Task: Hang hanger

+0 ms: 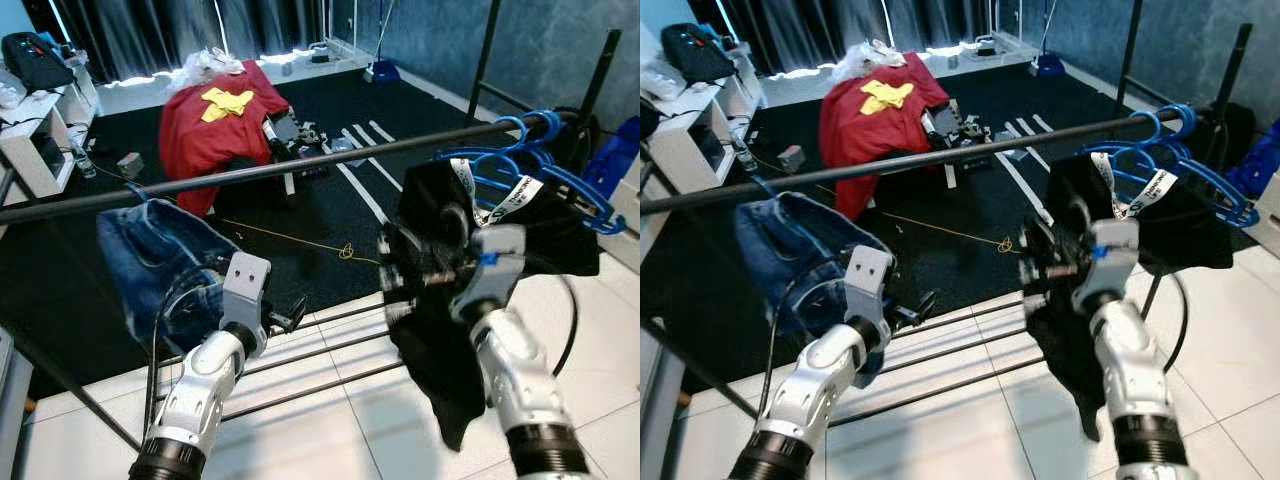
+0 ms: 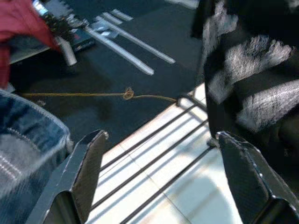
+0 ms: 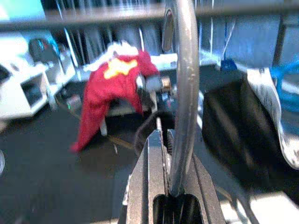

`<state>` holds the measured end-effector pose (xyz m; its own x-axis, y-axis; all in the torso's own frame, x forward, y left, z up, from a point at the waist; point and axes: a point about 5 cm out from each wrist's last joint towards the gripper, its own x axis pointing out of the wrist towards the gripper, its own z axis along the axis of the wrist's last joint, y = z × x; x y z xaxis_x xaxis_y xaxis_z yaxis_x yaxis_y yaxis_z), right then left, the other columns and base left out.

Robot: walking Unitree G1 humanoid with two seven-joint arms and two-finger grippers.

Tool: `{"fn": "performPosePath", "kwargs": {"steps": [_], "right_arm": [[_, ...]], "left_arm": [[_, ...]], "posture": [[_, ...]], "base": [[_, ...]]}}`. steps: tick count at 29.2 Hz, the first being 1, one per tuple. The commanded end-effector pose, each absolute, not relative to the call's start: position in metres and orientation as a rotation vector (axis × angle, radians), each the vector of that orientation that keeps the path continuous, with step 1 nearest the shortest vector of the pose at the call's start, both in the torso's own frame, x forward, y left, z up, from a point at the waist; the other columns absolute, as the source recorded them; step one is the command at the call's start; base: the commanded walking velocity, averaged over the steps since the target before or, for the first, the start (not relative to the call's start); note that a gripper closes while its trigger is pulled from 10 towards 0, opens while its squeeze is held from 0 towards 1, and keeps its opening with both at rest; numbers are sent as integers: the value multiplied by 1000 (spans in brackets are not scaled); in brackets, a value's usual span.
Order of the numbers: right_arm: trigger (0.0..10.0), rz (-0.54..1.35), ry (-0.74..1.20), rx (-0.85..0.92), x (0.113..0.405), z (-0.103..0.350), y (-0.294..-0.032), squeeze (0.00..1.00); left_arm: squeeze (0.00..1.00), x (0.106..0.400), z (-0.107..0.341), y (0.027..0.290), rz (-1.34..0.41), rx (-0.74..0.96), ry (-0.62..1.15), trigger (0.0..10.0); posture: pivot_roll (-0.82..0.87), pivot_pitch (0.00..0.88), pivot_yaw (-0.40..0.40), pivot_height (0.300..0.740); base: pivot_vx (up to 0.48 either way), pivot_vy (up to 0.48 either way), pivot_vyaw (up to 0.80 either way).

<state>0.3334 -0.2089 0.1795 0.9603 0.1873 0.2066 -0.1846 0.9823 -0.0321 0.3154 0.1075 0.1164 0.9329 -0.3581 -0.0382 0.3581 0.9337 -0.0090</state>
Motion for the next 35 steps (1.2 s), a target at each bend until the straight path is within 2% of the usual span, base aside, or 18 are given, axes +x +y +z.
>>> {"fn": "performPosePath", "kwargs": {"steps": [1, 4, 8, 20, 24, 27, 34, 35], "right_arm": [[10000, 253, -257, -11, 333, 194, -200, 0], [10000, 253, -257, -11, 333, 194, -200, 0], [10000, 421, -285, -39, 334, 217, -184, 0], [10000, 521, -334, -59, 332, 233, -173, 0], [10000, 498, -305, -78, 343, 237, -181, 0], [10000, 510, -181, -115, 353, 227, -189, 0], [10000, 495, -112, -39, 369, 228, -202, 0], [10000, 478, -100, 1, 379, 231, -209, 0]], "left_arm": [[0, 314, 116, 110, -355, 4, 28, 10000], [0, 314, 116, 110, -355, 4, 28, 10000], [0, 311, 131, 105, -383, -81, -71, 10000], [0, 308, 137, 99, -424, -121, -114, 10000], [0, 308, 138, 99, -420, -119, -117, 10000], [0, 306, 138, 98, -441, -104, -120, 10000], [0, 300, 146, 90, -548, -56, -153, 10000], [0, 298, 154, 87, -578, -36, -195, 10000]], "posture": [[8, 39, 82, 740], [8, 39, 82, 740], [6, 42, 78, 740], [4, 46, 67, 740], [7, 47, 63, 740], [12, 50, 62, 740], [25, 58, 53, 740], [43, 65, 48, 740]], "base": [[0, 0, 0], [0, 0, 0], [0, 0, 0], [0, 0, 0], [0, 0, 0], [0, 0, 0], [0, 0, 0], [0, 0, 0]]}}
